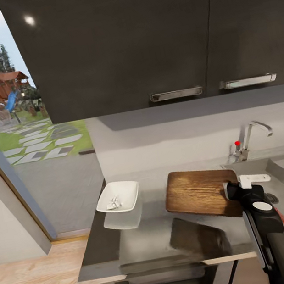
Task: In the kitchen, take the Vidalia onion out of the sink, dice it on the chopping board with the paring knife, put the diced onion into the bowl on the countertop, then place both the paring knife and the chopping board into the sink.
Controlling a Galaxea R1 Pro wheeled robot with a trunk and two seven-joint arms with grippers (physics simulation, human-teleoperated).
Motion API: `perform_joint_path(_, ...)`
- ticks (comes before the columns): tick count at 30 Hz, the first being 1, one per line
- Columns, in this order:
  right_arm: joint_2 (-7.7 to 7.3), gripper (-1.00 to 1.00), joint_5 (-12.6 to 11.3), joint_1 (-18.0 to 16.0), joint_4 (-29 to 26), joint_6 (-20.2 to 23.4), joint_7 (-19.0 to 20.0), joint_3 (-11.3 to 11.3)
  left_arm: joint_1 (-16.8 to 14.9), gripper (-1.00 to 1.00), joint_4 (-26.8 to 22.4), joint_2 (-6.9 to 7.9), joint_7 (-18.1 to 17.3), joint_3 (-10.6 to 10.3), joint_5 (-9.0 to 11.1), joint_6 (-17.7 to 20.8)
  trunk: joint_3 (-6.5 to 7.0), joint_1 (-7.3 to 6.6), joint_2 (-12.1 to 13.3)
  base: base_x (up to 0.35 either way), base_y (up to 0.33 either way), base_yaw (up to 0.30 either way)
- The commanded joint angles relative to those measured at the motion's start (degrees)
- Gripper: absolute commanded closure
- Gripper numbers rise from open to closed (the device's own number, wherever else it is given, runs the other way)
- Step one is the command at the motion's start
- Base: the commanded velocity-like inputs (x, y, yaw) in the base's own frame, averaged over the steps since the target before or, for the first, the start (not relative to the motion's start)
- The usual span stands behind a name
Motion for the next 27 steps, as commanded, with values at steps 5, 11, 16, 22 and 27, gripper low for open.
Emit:
perform_joint_path(5, 0.22, 1.00, -2.4, -0.1, 0.3, -0.4, -9.0, -0.7, 0.0, -1.00, -0.1, -0.06, -0.6, 0.3, 0.6, 0.1, -0.11, 0.03, -0.1, -0.008, -0.312, 0.000)
perform_joint_path(11, 0.22, 1.00, -10.2, -0.1, 3.5, -5.6, -26.3, -0.8, 0.0, -1.00, -0.1, -0.06, -0.6, 0.3, 0.6, 0.1, -0.11, 0.03, -0.1, 0.000, -0.317, 0.000)
perform_joint_path(16, 0.15, 1.00, -17.1, -0.1, 7.8, -14.4, -39.8, -0.7, 0.0, -1.00, -0.1, -0.06, -0.6, 0.3, 0.6, 0.1, -0.11, 0.03, -0.1, 0.000, -0.317, 0.000)
perform_joint_path(22, 0.18, 1.00, -19.4, -0.1, 8.3, -17.2, -45.1, -0.7, 0.0, -1.00, -0.1, -0.06, -0.6, 0.3, 0.6, 0.1, -0.11, 0.03, -0.1, 0.000, -0.317, 0.000)
perform_joint_path(27, 0.27, 1.00, -19.6, -0.1, 10.0, -20.9, -47.4, -0.6, 0.0, -1.00, -0.1, -0.02, -0.6, 0.3, 0.6, 0.1, -0.11, 0.03, -0.1, 0.043, -0.316, 0.000)
